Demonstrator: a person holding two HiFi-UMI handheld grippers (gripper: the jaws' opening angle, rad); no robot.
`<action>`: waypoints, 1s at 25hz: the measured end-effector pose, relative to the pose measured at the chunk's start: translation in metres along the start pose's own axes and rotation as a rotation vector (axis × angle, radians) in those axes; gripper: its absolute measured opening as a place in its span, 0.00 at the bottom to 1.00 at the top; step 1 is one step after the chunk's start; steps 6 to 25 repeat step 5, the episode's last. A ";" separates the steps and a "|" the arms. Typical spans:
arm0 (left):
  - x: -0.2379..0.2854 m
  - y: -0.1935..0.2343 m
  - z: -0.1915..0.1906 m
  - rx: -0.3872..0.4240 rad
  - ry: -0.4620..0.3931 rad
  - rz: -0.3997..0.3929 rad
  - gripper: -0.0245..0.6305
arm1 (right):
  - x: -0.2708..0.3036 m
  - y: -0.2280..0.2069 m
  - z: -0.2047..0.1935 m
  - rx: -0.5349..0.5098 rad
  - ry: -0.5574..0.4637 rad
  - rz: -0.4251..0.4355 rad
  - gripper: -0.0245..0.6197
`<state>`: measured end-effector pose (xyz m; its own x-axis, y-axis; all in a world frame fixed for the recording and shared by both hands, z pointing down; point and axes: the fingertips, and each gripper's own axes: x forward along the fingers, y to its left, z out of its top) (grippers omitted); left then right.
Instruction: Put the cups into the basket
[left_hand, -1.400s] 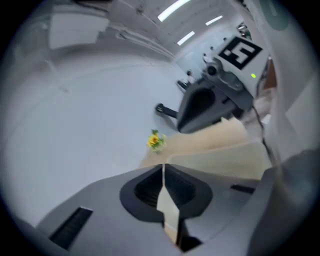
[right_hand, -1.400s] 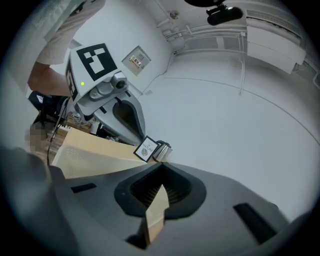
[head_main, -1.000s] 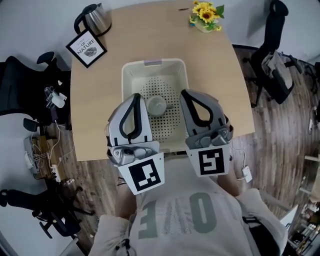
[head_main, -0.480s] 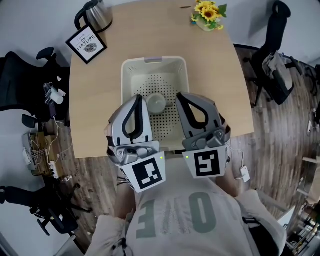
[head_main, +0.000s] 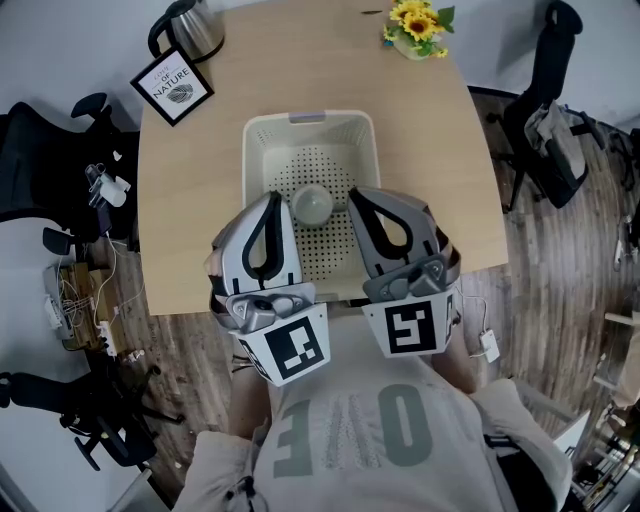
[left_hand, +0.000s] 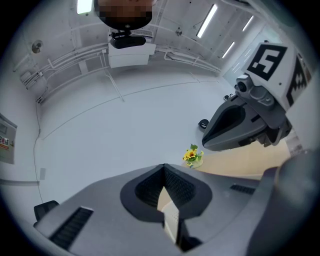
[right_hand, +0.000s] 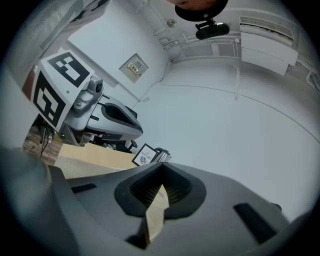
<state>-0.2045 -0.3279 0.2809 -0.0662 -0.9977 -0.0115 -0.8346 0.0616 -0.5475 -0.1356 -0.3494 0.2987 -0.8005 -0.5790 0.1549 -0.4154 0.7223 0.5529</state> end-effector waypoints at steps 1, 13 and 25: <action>0.000 0.001 -0.001 -0.002 0.004 0.000 0.05 | 0.000 0.001 0.000 -0.006 0.000 0.002 0.04; -0.003 0.001 -0.002 0.001 0.005 -0.004 0.05 | 0.002 0.004 0.001 -0.037 0.007 0.008 0.04; -0.003 0.001 -0.002 0.001 0.005 -0.004 0.05 | 0.002 0.004 0.001 -0.037 0.007 0.008 0.04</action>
